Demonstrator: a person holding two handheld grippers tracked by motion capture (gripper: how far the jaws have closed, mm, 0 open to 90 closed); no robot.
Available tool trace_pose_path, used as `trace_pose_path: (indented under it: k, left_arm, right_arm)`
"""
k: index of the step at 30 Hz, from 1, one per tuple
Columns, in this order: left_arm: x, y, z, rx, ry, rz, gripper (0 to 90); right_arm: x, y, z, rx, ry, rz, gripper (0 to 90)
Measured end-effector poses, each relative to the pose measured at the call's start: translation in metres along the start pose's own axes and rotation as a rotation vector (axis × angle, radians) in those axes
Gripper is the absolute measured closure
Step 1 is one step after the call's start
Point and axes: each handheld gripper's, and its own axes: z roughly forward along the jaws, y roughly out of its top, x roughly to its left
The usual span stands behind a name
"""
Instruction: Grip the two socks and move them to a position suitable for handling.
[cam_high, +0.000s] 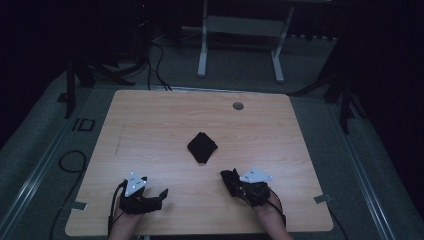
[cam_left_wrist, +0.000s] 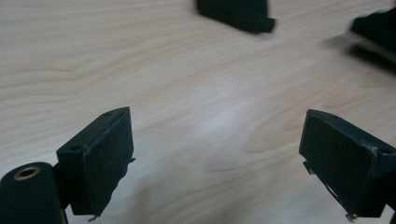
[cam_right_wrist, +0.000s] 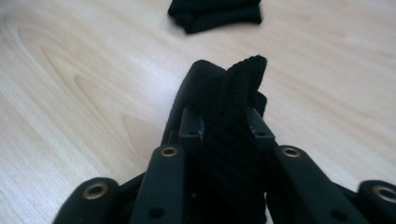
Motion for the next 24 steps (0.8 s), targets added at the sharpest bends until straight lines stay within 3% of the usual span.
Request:
trace_pose_path:
  k: [2, 5, 7, 11, 14, 16, 19, 20, 22, 24]
  left_arm:
    - [-0.01, 0.0, 0.004, 0.014, -0.022, 0.027, 10.3]
    - [-0.022, 0.001, 0.007, 0.024, -0.022, 0.066, 10.4]
    - [-0.029, 0.002, 0.007, 0.024, -0.031, 0.088, 10.4]
    - [-0.037, 0.004, 0.011, 0.049, -0.112, 0.08, 12.3]
    - [-0.046, 0.007, 0.015, 0.063, -0.197, 0.06, 13.5]
    - [-0.053, 0.011, 0.018, 0.07, -0.233, 0.076, 14.4]
    - [-0.07, 0.02, 0.026, 0.09, -0.297, 0.13, 15.6]
    - [-0.074, 0.022, 0.029, 0.095, -0.312, 0.14, 16.4]
    - [-0.085, 0.029, 0.036, 0.11, -0.342, 0.168, 16.5]
    - [-0.094, 0.036, 0.043, 0.112, -0.365, 0.194, 17.1]
  right_arm:
    - [0.003, -0.005, 0.006, 0.012, -0.011, -0.005, 71.1]
    - [0.004, -0.011, 0.013, 0.041, 0.008, -0.003, 64.6]
    - [0.006, -0.01, 0.013, 0.06, 0.034, -0.009, 50.2]
    - [0.007, -0.006, 0.007, 0.089, 0.085, 0.02, 36.8]
    - [0.003, 0.001, -0.01, 0.053, 0.118, 0.05, 32.2]
    - [-0.003, 0.007, -0.021, 0.042, 0.115, 0.066, 33.6]
    - [-0.008, 0.009, -0.028, 0.037, 0.094, 0.056, 49.0]
    - [-0.009, 0.008, -0.026, 0.061, 0.087, 0.038, 54.5]
    - [-0.01, 0.006, -0.021, 0.097, 0.108, 0.045, 54.5]
    - [-0.009, 0.003, -0.014, 0.129, 0.144, 0.052, 48.1]
